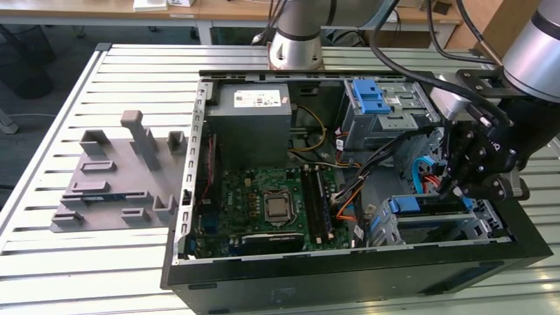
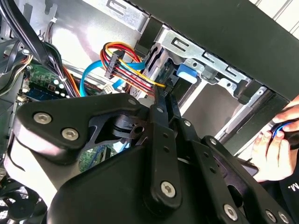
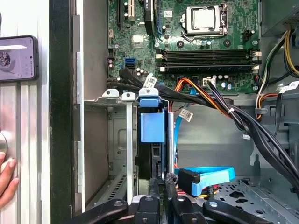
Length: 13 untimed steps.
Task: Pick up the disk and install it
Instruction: 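Insert the first disk wire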
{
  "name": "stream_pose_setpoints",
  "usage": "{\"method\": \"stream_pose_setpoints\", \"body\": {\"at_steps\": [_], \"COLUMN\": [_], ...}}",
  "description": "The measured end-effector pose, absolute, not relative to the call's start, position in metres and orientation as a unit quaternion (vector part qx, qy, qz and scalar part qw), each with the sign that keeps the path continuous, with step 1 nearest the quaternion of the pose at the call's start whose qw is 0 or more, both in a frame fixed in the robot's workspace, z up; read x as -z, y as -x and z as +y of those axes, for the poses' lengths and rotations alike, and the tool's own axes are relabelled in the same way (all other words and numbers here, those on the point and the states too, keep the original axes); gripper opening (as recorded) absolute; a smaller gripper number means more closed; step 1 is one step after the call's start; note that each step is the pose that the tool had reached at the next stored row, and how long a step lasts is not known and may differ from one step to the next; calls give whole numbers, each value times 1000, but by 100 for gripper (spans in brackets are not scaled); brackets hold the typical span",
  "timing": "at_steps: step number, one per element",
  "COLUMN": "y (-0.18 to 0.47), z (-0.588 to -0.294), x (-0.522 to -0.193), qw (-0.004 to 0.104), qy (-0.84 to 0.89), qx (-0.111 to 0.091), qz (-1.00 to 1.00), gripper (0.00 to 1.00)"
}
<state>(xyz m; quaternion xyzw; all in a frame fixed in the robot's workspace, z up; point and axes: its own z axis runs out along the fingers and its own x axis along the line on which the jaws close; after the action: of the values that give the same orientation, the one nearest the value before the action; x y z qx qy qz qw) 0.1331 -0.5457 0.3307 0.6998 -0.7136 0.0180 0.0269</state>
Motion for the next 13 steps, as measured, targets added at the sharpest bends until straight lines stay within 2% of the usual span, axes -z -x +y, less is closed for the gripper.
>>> {"method": "stream_pose_setpoints", "body": {"at_steps": [10, 11, 13], "y": [-133, -133, -133], "z": [-546, -546, -546], "x": [-329, -329, -331], "qw": [27, 27, 26], "qy": [-700, -700, -700], "qx": [-18, -18, -18], "qz": [-714, -714, -714], "gripper": [18, 24, 24]}}
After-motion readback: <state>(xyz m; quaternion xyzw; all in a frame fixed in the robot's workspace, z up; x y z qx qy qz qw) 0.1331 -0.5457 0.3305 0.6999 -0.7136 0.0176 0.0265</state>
